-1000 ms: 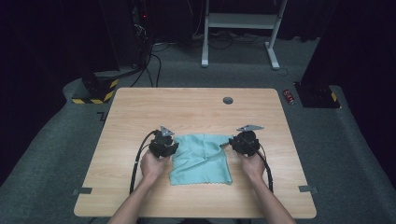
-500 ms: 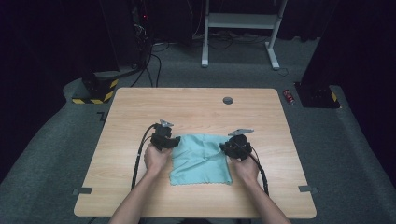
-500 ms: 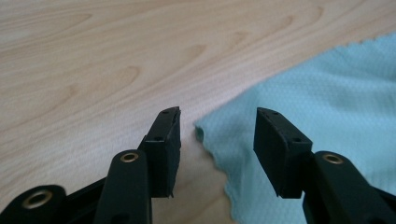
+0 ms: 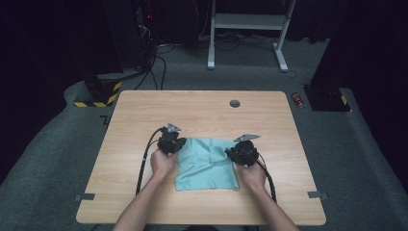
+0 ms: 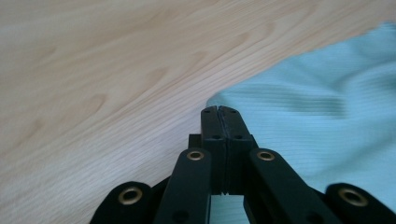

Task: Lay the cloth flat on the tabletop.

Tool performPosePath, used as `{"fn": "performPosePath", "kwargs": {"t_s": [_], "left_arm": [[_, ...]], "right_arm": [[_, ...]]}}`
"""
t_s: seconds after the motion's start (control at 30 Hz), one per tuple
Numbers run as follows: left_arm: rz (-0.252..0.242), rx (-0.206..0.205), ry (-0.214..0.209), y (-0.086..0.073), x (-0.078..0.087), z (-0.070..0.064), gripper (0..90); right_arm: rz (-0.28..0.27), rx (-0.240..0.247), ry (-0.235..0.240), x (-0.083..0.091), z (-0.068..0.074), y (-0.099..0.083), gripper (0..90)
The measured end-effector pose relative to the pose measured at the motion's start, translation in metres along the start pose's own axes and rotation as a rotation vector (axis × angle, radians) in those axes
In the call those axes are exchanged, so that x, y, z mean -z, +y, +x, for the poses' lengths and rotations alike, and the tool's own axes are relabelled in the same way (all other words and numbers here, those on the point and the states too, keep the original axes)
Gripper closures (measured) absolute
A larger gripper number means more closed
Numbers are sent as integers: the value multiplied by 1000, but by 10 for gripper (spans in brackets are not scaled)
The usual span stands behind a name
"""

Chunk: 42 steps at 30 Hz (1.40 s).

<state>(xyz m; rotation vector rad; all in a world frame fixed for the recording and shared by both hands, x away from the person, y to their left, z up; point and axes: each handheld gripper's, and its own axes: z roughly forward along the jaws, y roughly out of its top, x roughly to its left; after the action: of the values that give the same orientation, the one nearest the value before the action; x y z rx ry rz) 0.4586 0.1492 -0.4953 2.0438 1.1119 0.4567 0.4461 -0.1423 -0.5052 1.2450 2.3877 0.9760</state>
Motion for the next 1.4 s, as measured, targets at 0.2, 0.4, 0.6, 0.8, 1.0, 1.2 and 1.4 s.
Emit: {"fn": "performPosePath", "kwargs": {"t_s": [0.2, 0.4, 0.6, 0.8, 1.0, 1.2, 1.4], "left_arm": [[127, -268, -96, -4, -3, -41, 889], [98, -219, -95, -10, 3, -39, 713], [31, -78, -58, -7, 15, -25, 639], [91, -65, -81, -9, -8, -33, 673], [115, -70, -70, -6, -16, -34, 882], [97, -112, 25, 14, 1, -22, 893], [173, -172, 254, 21, -14, -3, 831]], "right_arm": [[-5, -1, 5, -1, 0, -3, 713], [-8, 0, 9, 2, 0, -3, 712], [-15, -1, 9, 1, -1, -4, 712], [-16, -5, 7, 0, 0, -4, 713], [-24, -10, 9, 4, -1, -4, 713], [-29, -2, 13, 5, 1, -4, 712], [-30, 4, 15, 4, 3, -3, 713]]}}
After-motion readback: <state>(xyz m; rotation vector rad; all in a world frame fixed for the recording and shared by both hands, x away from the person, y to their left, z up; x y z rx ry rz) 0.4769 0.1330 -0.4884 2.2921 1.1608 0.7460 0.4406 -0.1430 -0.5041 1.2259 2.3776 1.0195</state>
